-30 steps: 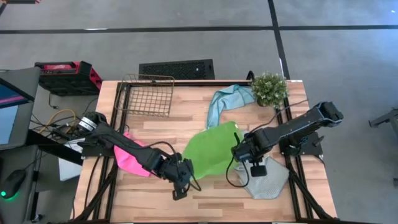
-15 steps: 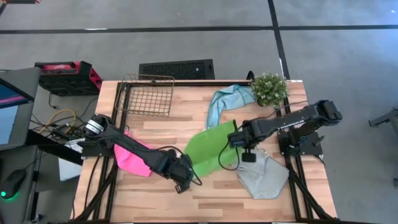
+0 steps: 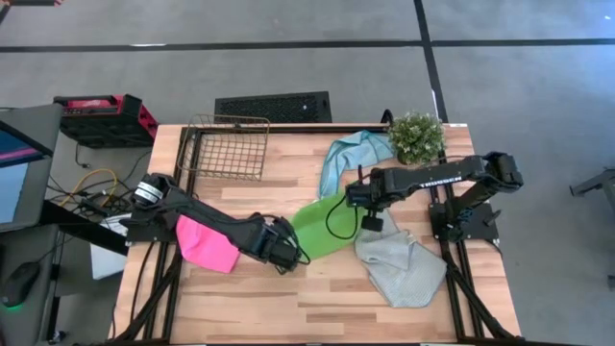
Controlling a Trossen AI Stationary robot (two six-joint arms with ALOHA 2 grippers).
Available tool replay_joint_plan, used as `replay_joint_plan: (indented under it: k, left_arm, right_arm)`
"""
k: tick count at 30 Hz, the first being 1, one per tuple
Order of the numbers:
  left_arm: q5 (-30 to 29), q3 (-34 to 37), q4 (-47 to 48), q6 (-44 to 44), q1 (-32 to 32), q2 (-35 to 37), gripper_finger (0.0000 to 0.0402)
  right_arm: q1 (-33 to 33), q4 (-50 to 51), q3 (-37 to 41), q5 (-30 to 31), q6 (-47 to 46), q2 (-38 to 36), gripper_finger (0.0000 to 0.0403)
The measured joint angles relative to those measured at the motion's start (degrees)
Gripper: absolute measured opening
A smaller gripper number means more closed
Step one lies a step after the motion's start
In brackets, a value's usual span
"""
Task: Fold microfiber towels
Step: Fold the green microfiber cloth
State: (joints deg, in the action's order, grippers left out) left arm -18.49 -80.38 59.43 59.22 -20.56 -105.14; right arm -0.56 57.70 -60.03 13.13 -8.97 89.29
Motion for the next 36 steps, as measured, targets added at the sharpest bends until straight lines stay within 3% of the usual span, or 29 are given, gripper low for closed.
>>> replay_joint_plan:
  k: [5,13,20,32,36]
  left_arm:
    - [-1.4,0.0,3.7,0.9,2.0,0.0,0.0000]
    - [-1.5,0.0,4.3,-1.1,4.5,0.0,0.0000]
    - [-1.8,0.0,4.2,-1.1,5.6,0.0,0.0005]
    - [-3.3,0.0,4.1,-1.7,8.3,0.0,0.0104]
    - [-2.1,0.0,4.2,-2.0,9.1,0.0,0.0133]
  right_arm:
    - [-2.3,-1.2,0.0,3.5,2.0,0.8,0.0008]
    - [-4.2,-3.0,0.0,3.2,2.1,0.8,0.0011]
    - [-4.5,-3.3,0.0,1.8,1.9,0.8,0.0041]
    - [-4.5,-4.4,0.0,1.8,1.5,0.8,0.0128]
    - [-4.7,-0.6,-0.7,0.3,-6.1,0.7,0.0162]
